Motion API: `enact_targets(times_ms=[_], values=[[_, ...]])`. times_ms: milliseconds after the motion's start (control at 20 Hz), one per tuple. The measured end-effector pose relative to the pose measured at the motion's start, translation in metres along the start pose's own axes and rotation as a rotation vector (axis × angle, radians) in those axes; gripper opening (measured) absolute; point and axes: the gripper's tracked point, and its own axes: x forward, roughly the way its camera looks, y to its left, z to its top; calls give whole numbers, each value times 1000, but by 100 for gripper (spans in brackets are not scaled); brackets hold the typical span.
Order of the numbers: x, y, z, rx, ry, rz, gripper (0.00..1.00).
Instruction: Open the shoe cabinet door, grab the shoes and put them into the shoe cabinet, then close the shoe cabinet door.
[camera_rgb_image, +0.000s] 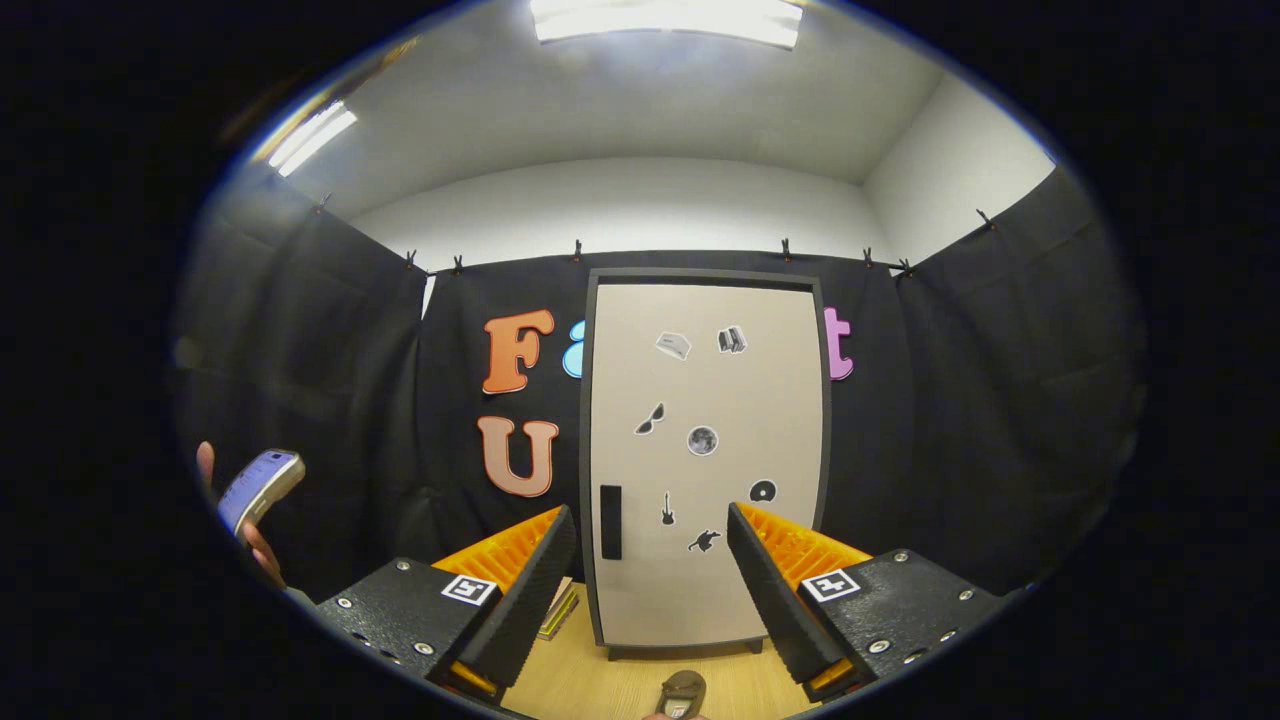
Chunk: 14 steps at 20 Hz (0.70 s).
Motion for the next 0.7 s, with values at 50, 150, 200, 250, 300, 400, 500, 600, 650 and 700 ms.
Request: enact_targets(times_ms=[50, 150, 200, 250, 300, 400, 500, 600, 650, 700], values=[[1, 0, -2, -1, 1, 1, 95], [3, 2, -8, -1, 14, 7, 95], [4, 2, -12, -1, 21, 10, 95], [5, 3, -13, -2, 21, 12, 95], [6, 2, -14, -5, 11, 9, 95], [11, 2, -18, -20, 15, -2, 95], [16, 2, -22, -18, 23, -6, 95], [23, 3, -24, 1, 25, -17, 95], [27, 4, -27, 11, 32, -25, 95], [31, 6, -30, 16, 41, -31, 95]])
